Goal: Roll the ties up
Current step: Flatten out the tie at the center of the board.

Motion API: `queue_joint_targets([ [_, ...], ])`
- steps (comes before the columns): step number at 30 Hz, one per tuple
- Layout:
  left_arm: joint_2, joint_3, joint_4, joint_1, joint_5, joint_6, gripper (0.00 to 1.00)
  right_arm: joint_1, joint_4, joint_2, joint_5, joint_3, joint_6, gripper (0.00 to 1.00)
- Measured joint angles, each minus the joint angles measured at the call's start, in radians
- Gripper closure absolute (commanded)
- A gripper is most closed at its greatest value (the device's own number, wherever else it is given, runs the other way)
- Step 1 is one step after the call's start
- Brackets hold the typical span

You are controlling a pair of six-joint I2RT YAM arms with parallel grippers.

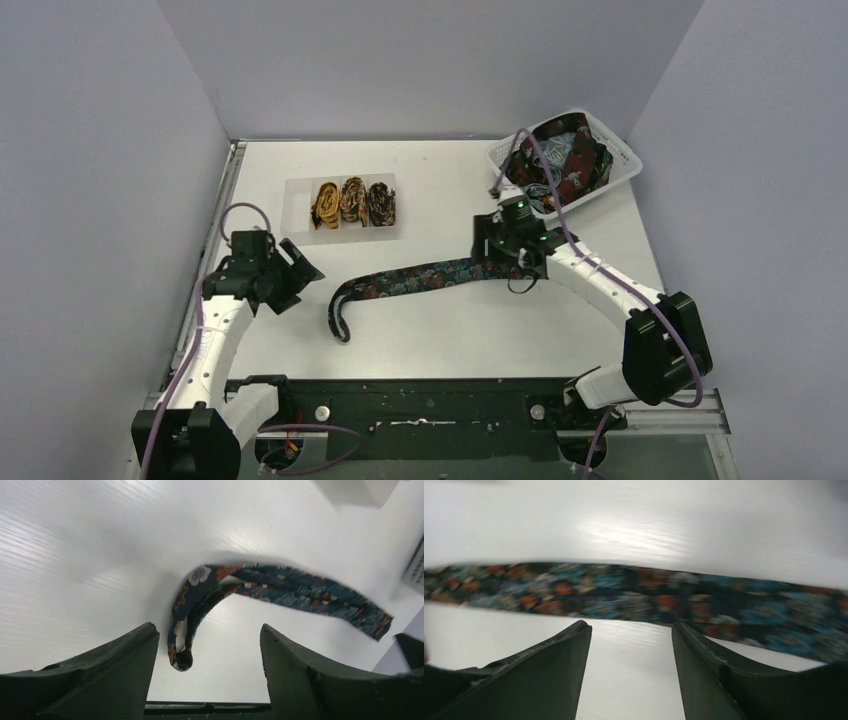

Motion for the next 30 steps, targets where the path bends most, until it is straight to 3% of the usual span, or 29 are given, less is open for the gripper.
queue_joint_targets([
  [5,-0.034,-0.014,-0.027,0.088,0.016,0.020,0.28,0.296,0.185,0.072,-0.047,-0.011,-0.098,0.30],
  [7,-0.059,-0.050,-0.039,0.088,0.033,0.014,0.27,0.374,0.271,0.092,-0.072,-0.025,-0.180,0.16],
  [9,-0.092,-0.091,-0.053,0.089,0.046,-0.005,0.27,0.424,0.357,0.119,-0.128,-0.037,-0.290,0.13],
  [21,-0.185,-0.127,-0.112,0.090,0.003,-0.107,0.27,0.463,0.444,0.431,-0.374,0.166,-0.911,0.08],
  [30,-0.297,-0.127,-0.165,0.092,-0.044,-0.159,0.27,0.463,0.367,0.610,-0.515,0.408,-1.087,0.07],
])
